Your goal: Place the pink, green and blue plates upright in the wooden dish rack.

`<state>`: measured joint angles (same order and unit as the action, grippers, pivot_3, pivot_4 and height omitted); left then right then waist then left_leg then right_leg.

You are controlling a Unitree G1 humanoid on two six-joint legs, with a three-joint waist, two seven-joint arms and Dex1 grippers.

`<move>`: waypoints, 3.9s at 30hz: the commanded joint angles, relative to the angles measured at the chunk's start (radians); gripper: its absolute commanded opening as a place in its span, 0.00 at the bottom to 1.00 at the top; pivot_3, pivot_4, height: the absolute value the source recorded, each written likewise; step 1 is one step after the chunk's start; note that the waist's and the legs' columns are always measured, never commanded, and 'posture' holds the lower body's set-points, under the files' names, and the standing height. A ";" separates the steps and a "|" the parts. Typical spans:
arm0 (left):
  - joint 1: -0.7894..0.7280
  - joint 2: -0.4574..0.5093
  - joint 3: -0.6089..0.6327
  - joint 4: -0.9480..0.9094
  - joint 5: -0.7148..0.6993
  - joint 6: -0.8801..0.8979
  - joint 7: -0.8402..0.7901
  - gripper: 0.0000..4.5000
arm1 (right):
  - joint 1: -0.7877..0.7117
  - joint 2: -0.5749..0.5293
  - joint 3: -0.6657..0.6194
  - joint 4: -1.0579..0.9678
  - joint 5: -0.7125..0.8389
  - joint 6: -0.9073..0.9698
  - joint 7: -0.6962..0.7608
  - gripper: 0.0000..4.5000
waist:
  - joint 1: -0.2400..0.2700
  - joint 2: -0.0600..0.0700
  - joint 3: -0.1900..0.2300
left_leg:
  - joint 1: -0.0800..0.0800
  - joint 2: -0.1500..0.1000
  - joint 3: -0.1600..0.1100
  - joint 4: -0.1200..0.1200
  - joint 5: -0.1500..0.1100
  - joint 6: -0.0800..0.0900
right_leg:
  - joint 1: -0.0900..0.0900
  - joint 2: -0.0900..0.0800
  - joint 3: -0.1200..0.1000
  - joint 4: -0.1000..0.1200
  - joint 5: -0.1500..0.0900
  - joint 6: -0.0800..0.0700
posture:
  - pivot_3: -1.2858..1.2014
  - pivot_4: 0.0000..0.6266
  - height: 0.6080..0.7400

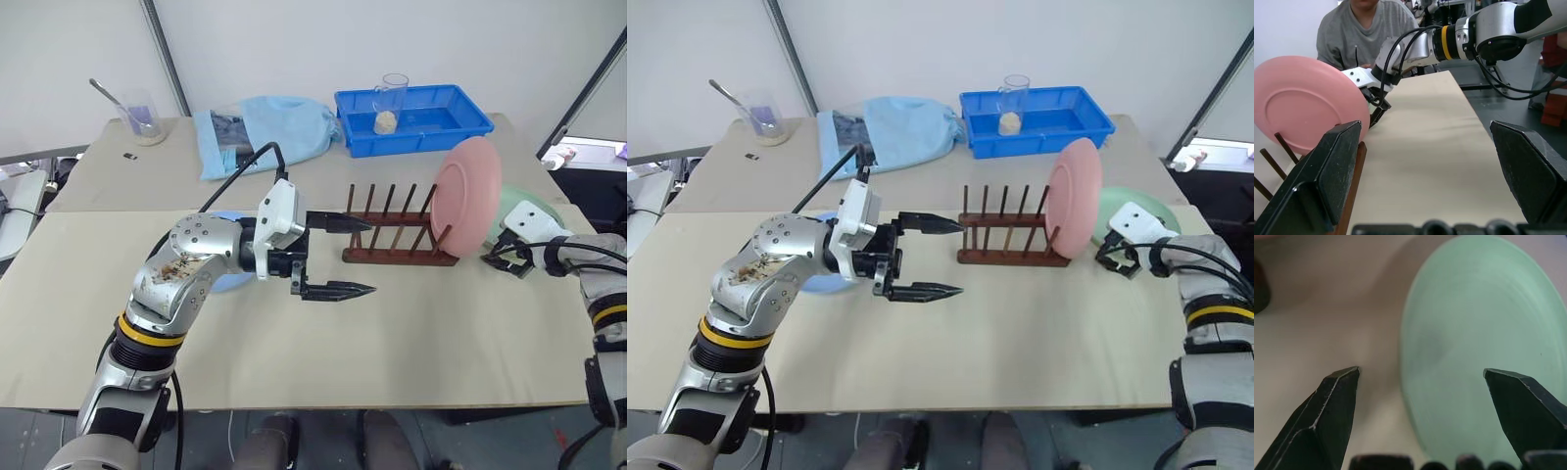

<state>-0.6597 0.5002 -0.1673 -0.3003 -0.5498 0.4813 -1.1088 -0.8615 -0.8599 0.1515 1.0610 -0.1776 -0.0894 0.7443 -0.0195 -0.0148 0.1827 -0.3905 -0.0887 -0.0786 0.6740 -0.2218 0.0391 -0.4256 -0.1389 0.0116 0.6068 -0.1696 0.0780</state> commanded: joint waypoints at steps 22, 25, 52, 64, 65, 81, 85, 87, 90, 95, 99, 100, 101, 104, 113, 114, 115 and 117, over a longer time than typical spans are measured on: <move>0.044 0.050 0.097 -0.036 -0.019 0.003 0.061 1.00 | 0.186 -0.192 -0.237 -0.526 0.072 0.093 -0.006 0.00 | 0.004 0.003 0.001 | 0.000 0.001 0.000 0.000 -0.001 0.001 | -0.001 0.003 0.002 0.000 -0.002 0.003 | 0.52 0.24 1.00; 0.058 0.062 0.117 -0.038 -0.027 0.011 0.076 1.00 | 0.226 -0.226 -0.341 -0.748 0.125 0.182 -0.018 0.00 | -0.001 0.003 0.002 | 0.000 0.001 0.001 0.000 -0.001 0.001 | -0.002 0.003 0.003 0.000 -0.002 0.004 | 0.52 0.24 1.00; 0.126 0.177 0.179 -0.052 -0.032 -0.015 0.054 1.00 | 0.222 0.310 -0.640 -1.463 1.441 1.112 -0.499 0.00 | 0.024 0.002 0.002 | -0.011 0.014 0.003 0.002 -0.001 0.001 | -0.014 0.014 0.002 -0.001 0.007 -0.013 | 0.52 0.24 1.00; 0.113 0.164 0.167 -0.049 -0.022 -0.013 0.047 1.00 | 0.259 0.293 -0.610 -1.379 1.471 1.107 -0.553 0.00 | 0.005 0.002 0.002 | -0.009 0.018 0.003 0.002 -0.001 0.001 | -0.013 0.020 0.003 0.000 0.005 -0.010 | 0.52 0.24 1.00; 0.112 0.163 0.167 -0.049 -0.022 -0.013 0.047 1.00 | 0.260 0.289 -0.602 -1.377 1.469 1.108 -0.552 0.00 | 0.005 0.002 0.002 | -0.009 0.018 0.003 0.002 -0.001 0.001 | -0.013 0.020 0.003 0.000 0.005 -0.010 | 0.52 0.24 1.00; 0.112 0.143 0.153 -0.057 -0.021 -0.012 0.050 1.00 | 0.145 0.263 -0.561 -1.200 1.438 1.154 -0.668 0.09 | 0.006 0.002 0.002 | -0.009 0.018 0.004 0.002 -0.001 0.001 | -0.013 0.020 0.003 -0.001 0.007 -0.013 | 0.52 0.24 1.00; 0.116 0.140 0.152 -0.058 -0.020 -0.013 0.052 1.00 | 0.130 0.255 -0.546 -1.224 1.422 1.146 -0.652 0.40 | 0.007 0.002 0.002 | -0.010 0.018 0.004 0.002 -0.001 0.001 | -0.013 0.020 0.003 -0.002 0.007 -0.013 | 0.52 0.24 1.00; 0.117 0.138 0.151 -0.057 -0.019 -0.014 0.054 1.00 | 0.122 0.239 -0.530 -1.237 1.386 1.130 -0.633 0.56 | 0.007 0.002 0.002 | -0.010 0.018 0.004 0.002 -0.001 0.001 | -0.013 0.020 0.003 -0.002 0.007 -0.013 | 0.52 0.24 1.00; 0.121 0.135 0.154 -0.056 -0.019 -0.010 0.060 1.00 | 0.108 0.190 -0.504 -1.247 1.307 1.097 -0.584 0.79 | 0.007 0.002 0.002 | -0.010 0.018 0.004 0.002 -0.001 0.001 | -0.013 0.020 0.003 -0.002 0.007 -0.012 | 0.52 0.24 1.00; 0.151 0.141 0.179 -0.068 -0.017 0.003 0.101 1.00 | 0.116 0.012 -0.395 -1.267 1.083 0.966 -0.341 0.99 | 0.007 0.002 0.002 | -0.010 0.018 0.005 0.002 -0.001 0.001 | -0.013 0.020 0.003 -0.003 0.005 -0.009 | 0.52 0.24 1.00; 0.204 0.126 0.249 -0.101 -0.034 0.048 0.223 1.00 | 0.139 -0.112 -0.304 -1.295 0.935 0.814 -0.084 0.99 | 0.002 0.002 0.002 | -0.010 0.019 0.005 0.002 -0.001 0.001 | -0.013 0.021 0.003 -0.005 0.004 -0.008 | 0.52 0.24 1.00; 0.228 0.111 0.280 -0.115 -0.028 0.055 0.281 1.00 | 0.148 -0.134 -0.284 -1.308 0.909 0.781 -0.023 0.99 | 0.002 0.001 0.002 | -0.010 0.019 0.005 0.001 -0.001 0.001 | -0.013 0.021 0.003 -0.005 0.005 -0.008 | 0.52 0.24 1.00; 0.253 0.094 0.307 -0.127 -0.011 0.054 0.341 1.00 | 0.155 -0.149 -0.269 -1.319 0.891 0.753 0.029 0.99 | 0.001 0.001 0.002 | -0.010 0.020 0.005 0.001 -0.001 0.001 | -0.013 0.021 0.003 -0.005 0.004 -0.008 | 0.52 0.24 1.00; 0.353 -0.010 0.412 -0.144 0.054 0.051 0.581 1.00 | 0.172 -0.158 -0.234 -1.347 0.867 0.695 0.155 0.99 | 0.002 0.001 0.002 | -0.010 0.023 0.006 0.001 -0.001 0.001 | -0.013 0.023 0.003 -0.007 0.005 -0.009 | 0.52 0.24 1.00; 0.511 -0.196 0.656 -0.109 0.156 0.146 1.048 1.00 | 0.143 -0.071 -0.153 -1.298 0.756 0.610 0.270 0.99 | 0.017 0.000 0.003 | -0.010 0.027 0.006 0.002 0.001 -0.004 | -0.012 0.027 0.002 -0.012 0.014 -0.011 | 0.52 0.24 1.00; 0.513 -0.203 0.663 -0.101 0.156 0.165 1.068 1.00 | 0.138 -0.064 -0.148 -1.288 0.743 0.603 0.278 0.99 | 0.019 0.000 0.003 | -0.010 0.027 0.006 0.002 0.003 -0.006 | -0.012 0.027 0.002 -0.012 0.015 -0.010 | 0.52 0.24 1.00; 0.509 -0.213 0.664 -0.094 0.142 0.193 1.081 1.00 | 0.135 -0.058 -0.142 -1.280 0.731 0.596 0.286 0.99 | 0.023 -0.001 0.003 | -0.010 0.027 0.006 0.002 0.003 -0.007 | -0.012 0.027 0.002 -0.012 0.015 -0.010 | 0.52 0.24 1.00; 0.491 -0.230 0.663 -0.081 0.121 0.241 1.104 1.00 | 0.129 -0.048 -0.135 -1.269 0.711 0.587 0.299 0.99 | 0.032 -0.002 0.003 | -0.010 0.027 0.006 0.003 0.004 -0.008 | -0.011 0.027 0.002 -0.012 0.015 -0.010 | 0.52 0.24 1.00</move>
<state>-0.1449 0.2710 0.4918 -0.3712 -0.4024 0.6965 -0.0250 -0.7039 -0.9060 0.0291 -0.2013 0.5495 0.5264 1.0311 0.0127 -0.0164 0.1861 -0.4007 -0.0619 -0.0724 0.6767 -0.2177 0.0303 -0.4369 -0.1118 0.0135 0.5952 -0.1539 0.0686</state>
